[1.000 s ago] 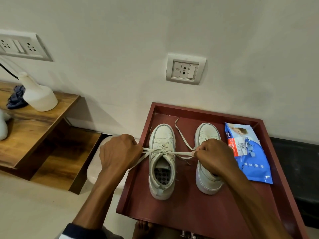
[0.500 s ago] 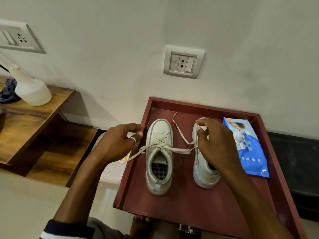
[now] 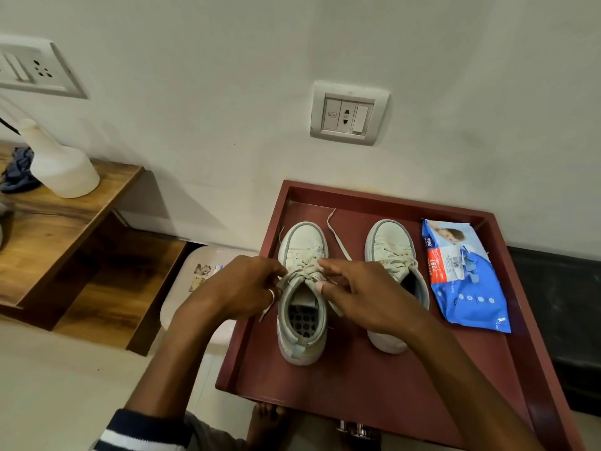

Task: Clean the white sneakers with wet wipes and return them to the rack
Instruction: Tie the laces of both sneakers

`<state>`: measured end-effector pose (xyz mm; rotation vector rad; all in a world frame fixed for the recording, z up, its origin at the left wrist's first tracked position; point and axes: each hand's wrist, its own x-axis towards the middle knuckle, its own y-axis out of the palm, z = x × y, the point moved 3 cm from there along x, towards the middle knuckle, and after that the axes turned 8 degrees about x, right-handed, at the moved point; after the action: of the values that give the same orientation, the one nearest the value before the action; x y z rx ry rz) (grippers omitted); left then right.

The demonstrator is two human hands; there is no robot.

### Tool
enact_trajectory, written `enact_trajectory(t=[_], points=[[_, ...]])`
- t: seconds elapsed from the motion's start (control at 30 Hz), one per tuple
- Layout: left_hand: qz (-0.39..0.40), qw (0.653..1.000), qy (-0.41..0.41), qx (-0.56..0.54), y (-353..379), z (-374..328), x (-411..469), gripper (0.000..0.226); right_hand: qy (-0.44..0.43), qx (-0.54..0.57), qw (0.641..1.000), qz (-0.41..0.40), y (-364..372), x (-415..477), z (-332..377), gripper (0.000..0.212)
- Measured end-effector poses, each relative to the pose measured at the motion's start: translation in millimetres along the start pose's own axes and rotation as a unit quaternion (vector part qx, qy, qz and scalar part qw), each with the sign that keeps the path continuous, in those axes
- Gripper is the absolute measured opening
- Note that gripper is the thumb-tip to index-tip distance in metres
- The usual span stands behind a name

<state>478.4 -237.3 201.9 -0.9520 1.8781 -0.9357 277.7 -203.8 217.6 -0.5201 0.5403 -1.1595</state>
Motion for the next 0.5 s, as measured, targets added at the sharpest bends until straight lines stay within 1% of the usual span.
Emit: enact_trajectory(t=[0.07,0.17,0.33,0.43,0.5], points=[[0.0,1.0,-0.013,0.002,1.6,-1.7,1.1,0.039,-0.009,-0.014,1.0,0.012,1.9,0.7,-0.1,0.038],[-0.002,1.0,-0.028,0.0,3.1,-6.1,1.9,0.038,-0.006,-0.014,1.0,0.004,-1.1,2.5,-2.6,0.041],[-0.007,0.999,-0.035,0.018,2.7,-9.0,2.0,0.035,-0.013,-0.034,0.999,-0.016,-2.3,4.8,-9.4,0.028],[-0.018,0.998,-0.043,0.044,2.7,-6.6,2.4,0.03,-0.032,-0.089,0.994,-0.046,-0.6,6.6,-11.1,0.019],[-0.025,0.997,-0.046,0.059,3.1,-6.4,3.1,0.023,-0.044,-0.142,0.986,-0.069,1.6,8.2,-12.3,0.019]])
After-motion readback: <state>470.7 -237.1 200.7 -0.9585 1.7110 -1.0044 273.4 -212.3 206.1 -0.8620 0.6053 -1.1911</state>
